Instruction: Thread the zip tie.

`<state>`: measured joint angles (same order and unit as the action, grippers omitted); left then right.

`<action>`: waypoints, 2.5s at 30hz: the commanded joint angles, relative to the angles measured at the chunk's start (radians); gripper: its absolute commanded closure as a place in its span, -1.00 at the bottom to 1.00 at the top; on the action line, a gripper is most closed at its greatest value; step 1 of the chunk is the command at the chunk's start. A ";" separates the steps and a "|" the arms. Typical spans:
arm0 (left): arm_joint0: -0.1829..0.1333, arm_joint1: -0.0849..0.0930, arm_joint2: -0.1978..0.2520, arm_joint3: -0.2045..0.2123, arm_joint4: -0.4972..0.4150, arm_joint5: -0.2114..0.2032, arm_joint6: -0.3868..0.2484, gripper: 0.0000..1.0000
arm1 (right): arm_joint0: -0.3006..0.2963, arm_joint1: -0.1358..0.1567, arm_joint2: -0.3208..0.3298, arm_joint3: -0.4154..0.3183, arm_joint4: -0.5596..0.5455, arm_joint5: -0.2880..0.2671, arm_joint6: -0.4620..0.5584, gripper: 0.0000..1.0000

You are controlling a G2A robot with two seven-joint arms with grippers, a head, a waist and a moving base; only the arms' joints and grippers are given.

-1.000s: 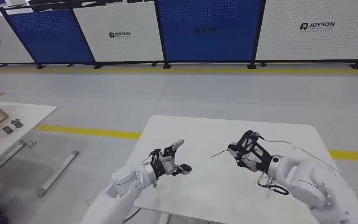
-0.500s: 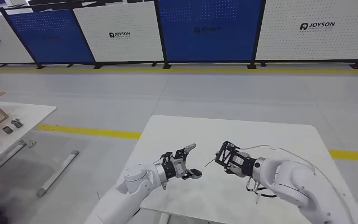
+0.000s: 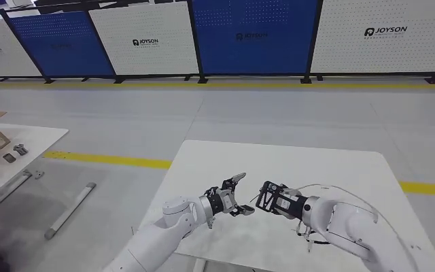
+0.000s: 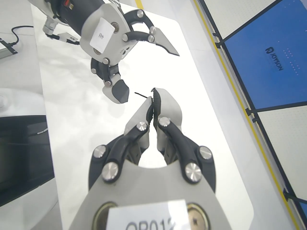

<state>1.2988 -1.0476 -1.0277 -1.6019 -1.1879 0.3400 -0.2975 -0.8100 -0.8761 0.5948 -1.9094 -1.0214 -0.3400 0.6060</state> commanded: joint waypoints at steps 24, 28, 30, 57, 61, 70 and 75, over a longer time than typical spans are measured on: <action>0.021 -0.005 -0.007 -0.041 -0.010 -0.023 0.013 -1.00 | 0.000 0.000 0.000 0.000 0.000 0.000 0.000 1.00; 0.019 -0.010 -0.004 -0.036 -0.018 -0.034 0.019 -0.80 | 0.000 0.000 0.000 0.000 0.000 0.000 0.000 1.00; 0.016 -0.011 -0.005 -0.033 -0.022 -0.028 0.020 0.08 | 0.000 0.000 0.000 0.000 0.000 0.000 0.000 1.00; -0.009 -0.010 0.031 -0.004 -0.038 0.000 0.018 0.10 | 0.000 0.000 0.000 0.000 0.000 0.000 0.000 1.00; -0.003 -0.005 0.013 0.000 -0.072 0.000 -0.002 -0.36 | 0.000 0.000 0.000 0.000 0.000 0.000 0.000 1.00; 0.003 0.037 0.046 -0.014 -0.111 0.000 -0.048 -0.24 | 0.000 0.000 0.000 0.000 0.000 0.000 0.000 1.00; -0.022 0.066 0.091 -0.018 -0.151 0.000 -0.059 0.04 | 0.000 0.000 0.000 0.000 0.000 0.000 0.000 1.00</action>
<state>1.2837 -0.9881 -0.9467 -1.6199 -1.3289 0.3400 -0.3593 -0.8101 -0.8762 0.5950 -1.9092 -1.0212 -0.3400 0.6060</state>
